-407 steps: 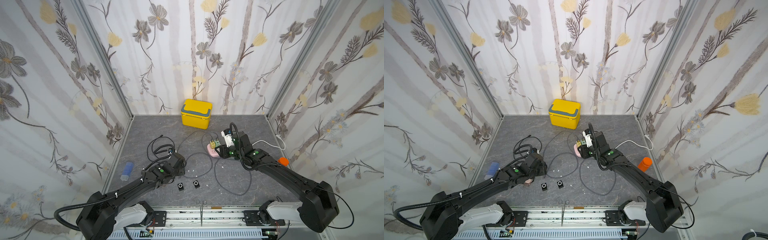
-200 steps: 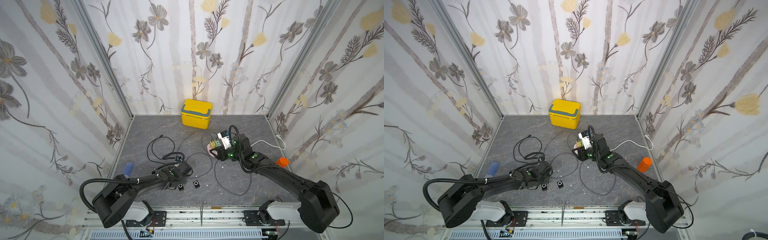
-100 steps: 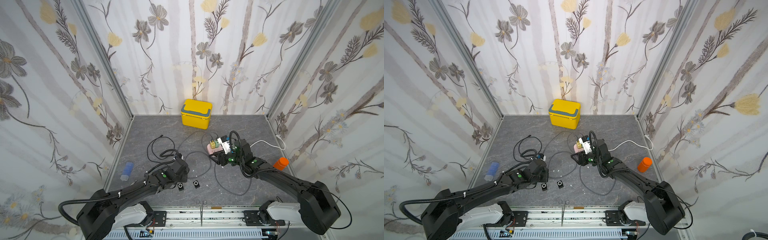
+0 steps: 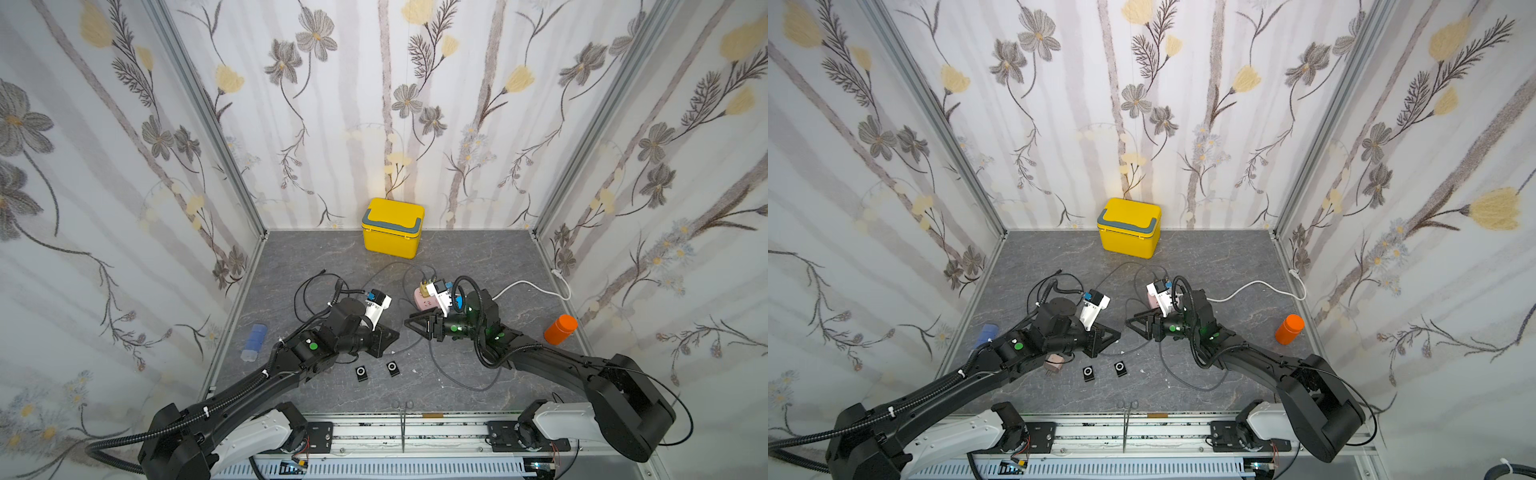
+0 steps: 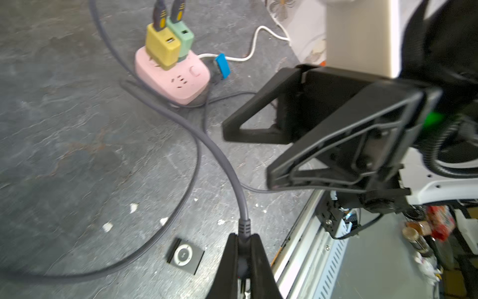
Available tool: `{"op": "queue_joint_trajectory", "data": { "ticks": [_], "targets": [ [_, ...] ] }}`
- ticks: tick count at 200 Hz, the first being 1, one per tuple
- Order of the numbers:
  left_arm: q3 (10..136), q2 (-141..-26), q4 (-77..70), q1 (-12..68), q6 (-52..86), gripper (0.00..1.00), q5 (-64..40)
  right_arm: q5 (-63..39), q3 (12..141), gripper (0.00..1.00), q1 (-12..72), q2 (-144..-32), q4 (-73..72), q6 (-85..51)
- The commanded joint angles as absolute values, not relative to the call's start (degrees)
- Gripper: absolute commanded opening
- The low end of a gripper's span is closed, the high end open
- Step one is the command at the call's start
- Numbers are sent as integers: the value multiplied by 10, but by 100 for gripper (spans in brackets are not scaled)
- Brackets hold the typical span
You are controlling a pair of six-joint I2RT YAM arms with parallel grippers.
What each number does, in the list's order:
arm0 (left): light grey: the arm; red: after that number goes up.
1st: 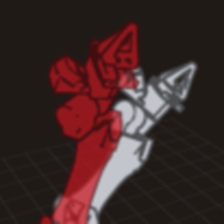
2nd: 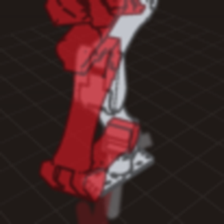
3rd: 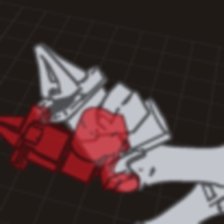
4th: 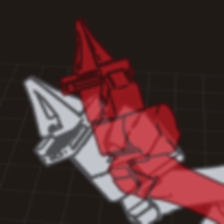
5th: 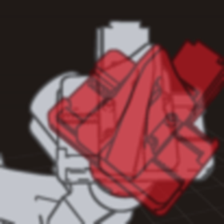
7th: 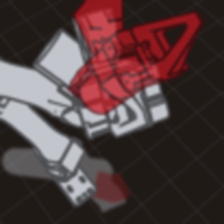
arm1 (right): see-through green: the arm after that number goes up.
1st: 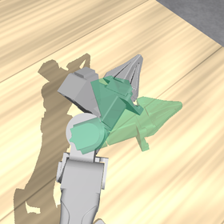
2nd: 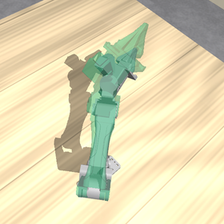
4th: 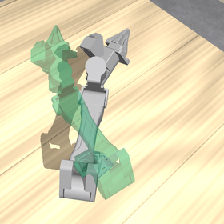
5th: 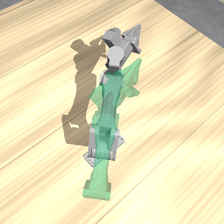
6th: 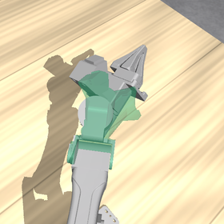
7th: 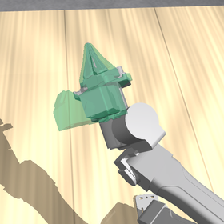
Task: Charge mp3
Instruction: Pick up the charging cable from the center of the board.
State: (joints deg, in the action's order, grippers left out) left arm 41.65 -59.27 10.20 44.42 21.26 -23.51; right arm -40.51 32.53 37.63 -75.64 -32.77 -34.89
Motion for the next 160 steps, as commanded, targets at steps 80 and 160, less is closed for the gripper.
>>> {"op": "queue_joint_trajectory", "data": {
  "ticks": [80, 160],
  "targets": [
    [440, -627, 28, 430, 186, 0, -330, -423, 282, 43, 385, -760, -473, -434],
    [441, -638, -8, 390, 206, 0, -346, -457, 235, 12, 386, -805, -697, -581]
  ]
}}
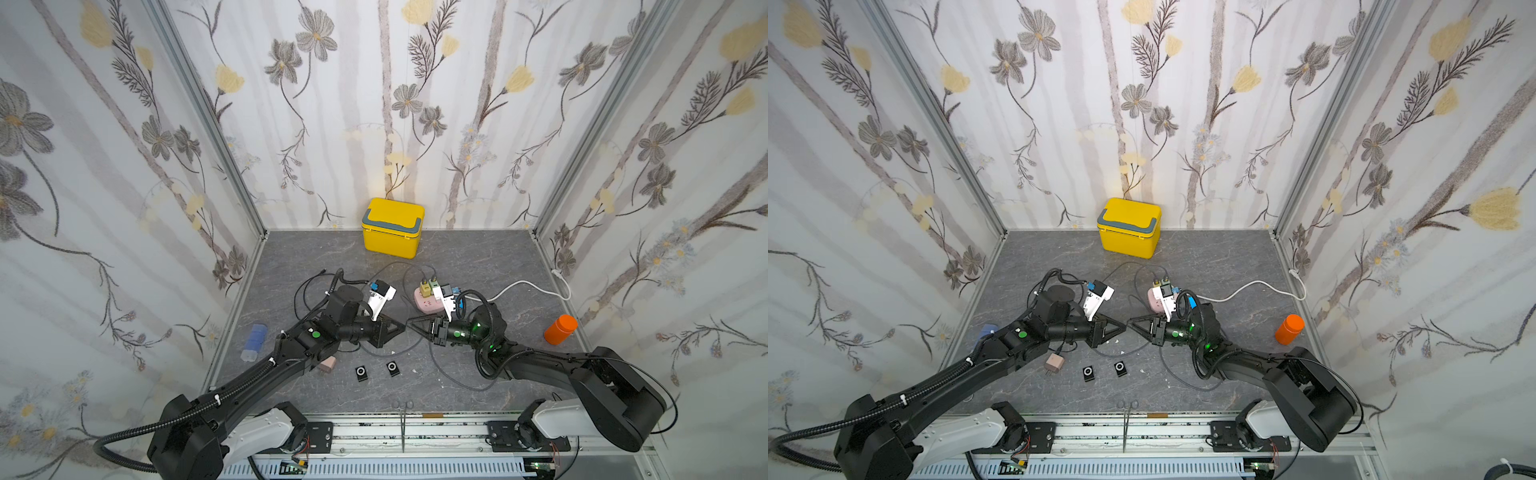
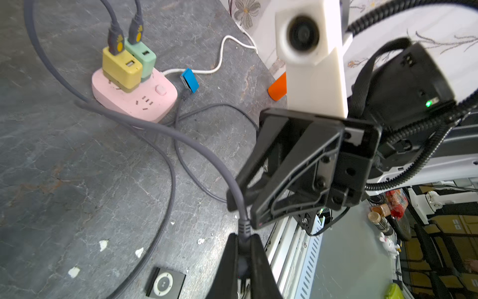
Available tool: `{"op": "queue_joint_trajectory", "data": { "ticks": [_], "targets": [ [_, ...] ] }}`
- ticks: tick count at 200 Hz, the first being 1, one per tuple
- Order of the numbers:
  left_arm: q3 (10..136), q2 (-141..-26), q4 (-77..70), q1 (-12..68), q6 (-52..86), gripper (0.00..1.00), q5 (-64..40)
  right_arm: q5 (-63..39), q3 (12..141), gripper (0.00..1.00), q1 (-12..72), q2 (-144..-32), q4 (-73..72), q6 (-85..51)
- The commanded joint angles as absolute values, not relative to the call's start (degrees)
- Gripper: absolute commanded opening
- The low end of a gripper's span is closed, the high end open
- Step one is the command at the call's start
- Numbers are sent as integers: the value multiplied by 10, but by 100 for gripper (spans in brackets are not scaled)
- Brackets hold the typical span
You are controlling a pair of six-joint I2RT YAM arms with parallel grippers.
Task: Charge mp3
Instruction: Pick up the charging cable from the center of the board.
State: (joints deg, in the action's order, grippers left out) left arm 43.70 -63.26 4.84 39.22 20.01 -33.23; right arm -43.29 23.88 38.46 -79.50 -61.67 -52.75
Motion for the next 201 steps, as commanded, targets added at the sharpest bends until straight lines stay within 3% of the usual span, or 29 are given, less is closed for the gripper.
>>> {"op": "queue_joint_trajectory", "data": {
  "ticks": [1, 20, 35, 45, 100, 133, 201],
  "targets": [
    [441, -638, -8, 390, 206, 0, -346, -457, 235, 11, 385, -806, -699, -582],
    [442, -644, -16, 390, 204, 0, -355, -464, 235, 13, 385, -816, -731, -604],
    [442, -646, -19, 390, 203, 0, -362, -462, 234, 34, 385, -820, -746, -619],
    [441, -643, -17, 390, 201, 0, -362, -456, 229, 41, 385, -820, -756, -626],
    [437, -621, 13, 390, 192, 0, -364, -422, 205, 44, 369, -783, -786, -632],
    [430, -612, 1, 391, 200, 0, -379, -421, 216, 53, 369, -776, -767, -623],
    [433, -620, 0, 406, 195, 0, -395, -430, 226, 50, 369, -851, -886, -691]
  ]
}}
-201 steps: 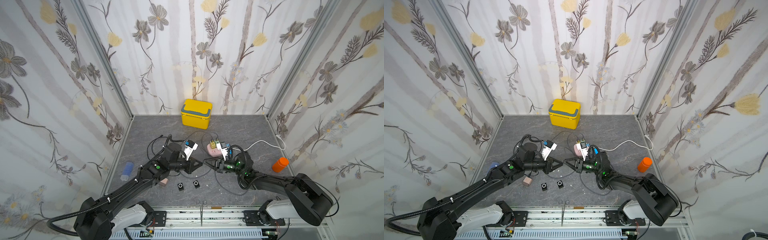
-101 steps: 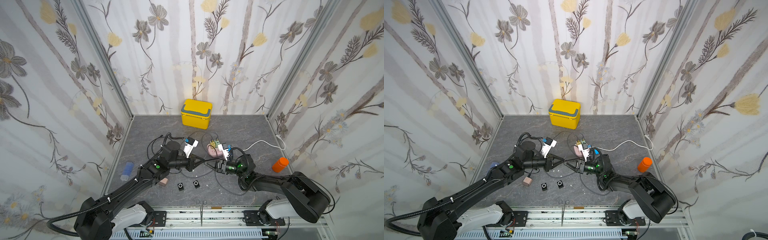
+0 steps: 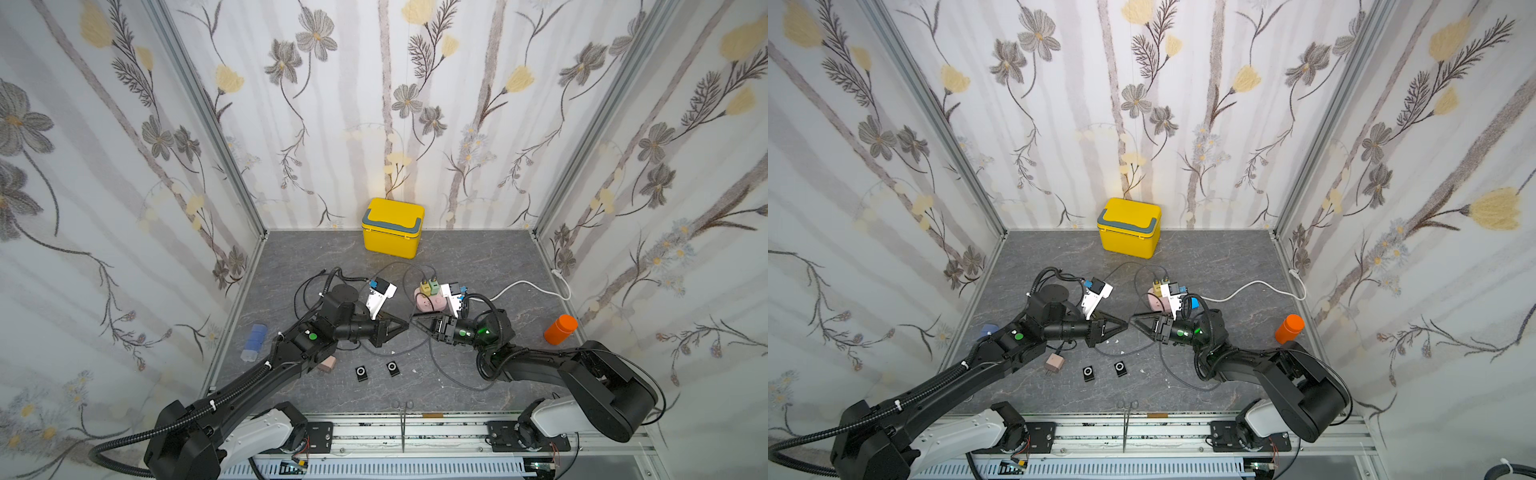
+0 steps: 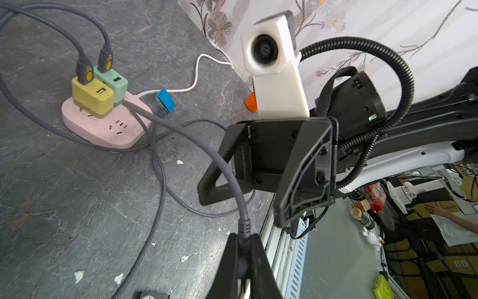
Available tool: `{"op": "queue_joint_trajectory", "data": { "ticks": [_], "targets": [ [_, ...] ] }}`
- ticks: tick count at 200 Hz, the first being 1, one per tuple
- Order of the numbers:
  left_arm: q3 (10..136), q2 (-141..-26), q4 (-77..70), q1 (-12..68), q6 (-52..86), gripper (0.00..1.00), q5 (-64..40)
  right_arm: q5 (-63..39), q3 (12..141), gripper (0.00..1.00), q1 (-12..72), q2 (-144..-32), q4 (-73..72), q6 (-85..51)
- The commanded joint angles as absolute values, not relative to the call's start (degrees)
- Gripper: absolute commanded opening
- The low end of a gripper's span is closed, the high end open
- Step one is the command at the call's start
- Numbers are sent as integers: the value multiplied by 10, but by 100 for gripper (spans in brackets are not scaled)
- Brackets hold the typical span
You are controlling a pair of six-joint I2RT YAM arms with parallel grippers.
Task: Charge mp3
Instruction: Pick up the charging cable from the center of the board.
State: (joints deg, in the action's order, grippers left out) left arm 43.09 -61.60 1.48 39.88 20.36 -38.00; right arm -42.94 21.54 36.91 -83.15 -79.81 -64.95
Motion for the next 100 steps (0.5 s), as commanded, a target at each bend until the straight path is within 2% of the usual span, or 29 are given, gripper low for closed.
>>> {"op": "queue_joint_trajectory", "data": {
  "ticks": [1, 23, 49, 70, 84, 90, 100],
  "targets": [
    [433, -620, 0, 405, 195, 0, -394, -430, 226, 50, 369, -852, -890, -692],
    [434, -621, 3, 408, 194, 0, -391, -431, 233, 43, 369, -872, -943, -721],
    [436, -618, 3, 408, 195, 0, -373, -437, 234, 20, 371, -893, -979, -743],
    [438, -616, 1, 407, 199, 0, -358, -440, 221, 14, 371, -907, -1013, -761],
    [440, -619, 0, 406, 203, 0, -354, -439, 212, 6, 370, -910, -1030, -768],
    [441, -621, 1, 406, 204, 4, -350, -436, 209, 0, 370, -910, -1033, -771],
    [445, -621, 5, 406, 204, 10, -343, -432, 206, 0, 371, -928, -1038, -774]
  ]
}}
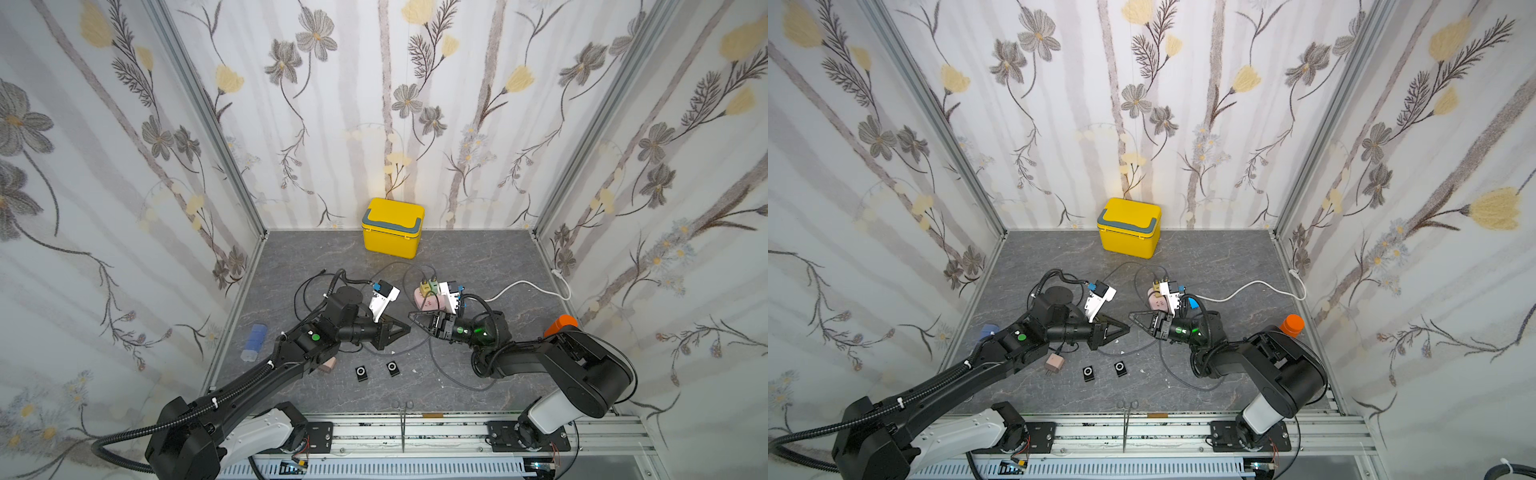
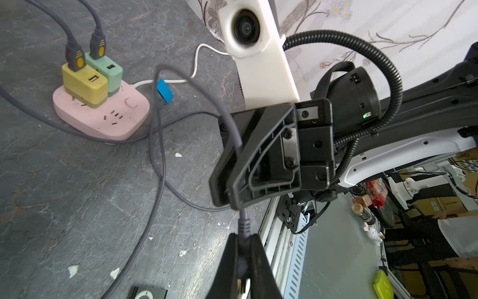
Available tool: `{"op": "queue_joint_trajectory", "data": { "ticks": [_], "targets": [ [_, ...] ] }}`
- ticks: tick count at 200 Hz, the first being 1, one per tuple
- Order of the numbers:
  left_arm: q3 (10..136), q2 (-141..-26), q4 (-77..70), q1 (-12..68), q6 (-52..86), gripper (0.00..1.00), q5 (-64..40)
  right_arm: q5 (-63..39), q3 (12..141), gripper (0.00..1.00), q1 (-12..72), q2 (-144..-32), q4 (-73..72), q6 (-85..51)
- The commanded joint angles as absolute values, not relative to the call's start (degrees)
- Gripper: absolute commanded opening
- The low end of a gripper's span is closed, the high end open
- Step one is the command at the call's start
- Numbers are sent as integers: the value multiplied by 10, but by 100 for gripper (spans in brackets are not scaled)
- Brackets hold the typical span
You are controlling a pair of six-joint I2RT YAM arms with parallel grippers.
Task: Charge mp3
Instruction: Pick up the charging cable from the center of the board.
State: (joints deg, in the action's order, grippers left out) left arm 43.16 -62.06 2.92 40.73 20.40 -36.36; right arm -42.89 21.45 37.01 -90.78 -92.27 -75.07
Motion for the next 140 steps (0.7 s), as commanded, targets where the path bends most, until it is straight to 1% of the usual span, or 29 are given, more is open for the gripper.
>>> {"op": "queue_joint_trajectory", "data": {
  "ticks": [1, 12, 17, 25, 37, 61, 75, 85, 103, 111, 123, 140],
  "targets": [
    [445, -621, 6, 406, 204, 11, -342, -432, 206, 0, 370, -929, -1038, -774],
    [451, -614, 24, 405, 195, 32, -329, -424, 206, 0, 369, -929, -1039, -779],
    [454, -609, 35, 405, 189, 38, -317, -419, 207, 0, 369, -927, -1036, -781],
    [457, -597, 51, 406, 180, 44, -295, -411, 211, 0, 368, -922, -1022, -781],
    [465, -581, 83, 407, 166, 49, -260, -399, 219, 0, 368, -909, -982, -771],
    [477, -553, 151, 425, 136, 53, -165, -367, 238, 0, 369, -854, -860, -730],
    [477, -548, 176, 458, 110, 54, -95, -343, 258, 0, 371, -818, -754, -694],
    [476, -549, 185, 496, 86, 54, -35, -324, 282, 0, 375, -788, -649, -656],
    [461, -546, 166, 558, 50, 53, 80, -270, 344, 0, 389, -744, -421, -572],
    [452, -543, 151, 577, 34, 53, 118, -242, 371, 0, 397, -732, -344, -540],
    [443, -540, 129, 597, 10, 52, 157, -215, 400, 0, 403, -718, -275, -516],
    [435, -539, 99, 619, -22, 52, 221, -196, 423, 0, 404, -709, -219, -510]
  ]
}}
